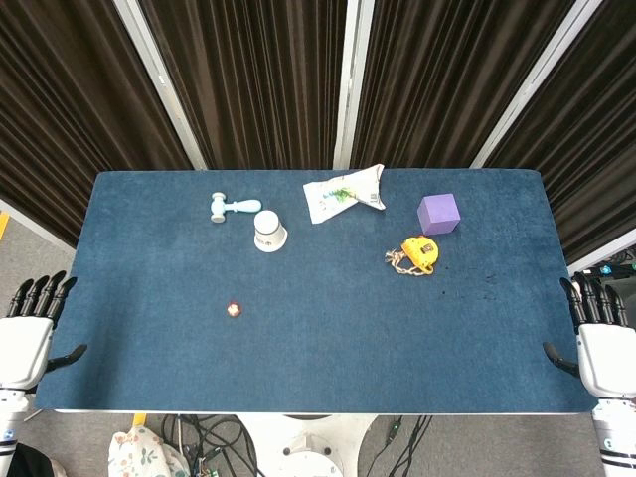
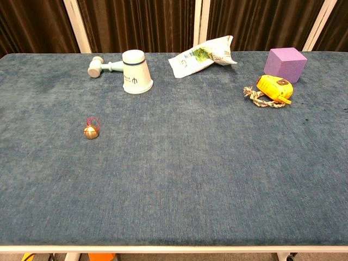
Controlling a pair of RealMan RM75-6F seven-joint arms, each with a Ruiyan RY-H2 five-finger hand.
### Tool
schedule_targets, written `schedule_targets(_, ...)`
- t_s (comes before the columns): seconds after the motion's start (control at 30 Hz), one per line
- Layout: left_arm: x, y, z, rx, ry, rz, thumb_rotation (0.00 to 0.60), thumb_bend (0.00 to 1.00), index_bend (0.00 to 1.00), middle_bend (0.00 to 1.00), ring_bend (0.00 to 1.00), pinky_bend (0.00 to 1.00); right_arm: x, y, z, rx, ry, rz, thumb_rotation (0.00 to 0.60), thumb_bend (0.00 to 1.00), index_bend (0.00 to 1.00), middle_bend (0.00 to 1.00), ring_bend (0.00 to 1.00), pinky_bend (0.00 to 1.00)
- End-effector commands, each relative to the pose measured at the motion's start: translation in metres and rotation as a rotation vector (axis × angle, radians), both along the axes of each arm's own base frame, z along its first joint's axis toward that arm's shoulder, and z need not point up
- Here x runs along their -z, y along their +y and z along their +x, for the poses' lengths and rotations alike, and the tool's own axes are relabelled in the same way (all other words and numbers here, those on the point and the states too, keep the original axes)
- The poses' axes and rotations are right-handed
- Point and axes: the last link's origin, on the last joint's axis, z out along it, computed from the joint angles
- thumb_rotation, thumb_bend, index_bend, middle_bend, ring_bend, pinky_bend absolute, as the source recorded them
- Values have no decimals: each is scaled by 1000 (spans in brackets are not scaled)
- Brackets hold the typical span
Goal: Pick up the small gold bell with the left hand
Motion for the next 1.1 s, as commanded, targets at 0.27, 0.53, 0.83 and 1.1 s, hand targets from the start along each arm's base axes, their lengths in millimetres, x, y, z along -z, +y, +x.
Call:
schedule_targets(0.27, 3, 0, 0, 3, 2, -5, 600, 133, 55, 24, 0, 29, 2, 0, -2, 5, 3, 9, 600, 99, 0, 0, 0, 0)
schedule_targets(0.53, 8, 3, 2, 21, -5, -12, 600, 132, 55, 24, 0, 29, 1, 1, -5, 1, 13, 9, 600, 99, 0, 0, 0, 0)
schedule_targets(0.83, 27, 31, 15, 67, -46, -107, 600, 139, 98, 39, 0, 33, -4, -1, -4, -15, 12, -1, 600, 99, 0, 0, 0, 0)
schedule_targets(1.1, 61, 62, 37, 122, -95, -201, 600, 144, 102, 43, 0, 34, -3, -3, -3, -16, 12, 7, 600, 99, 0, 0, 0, 0)
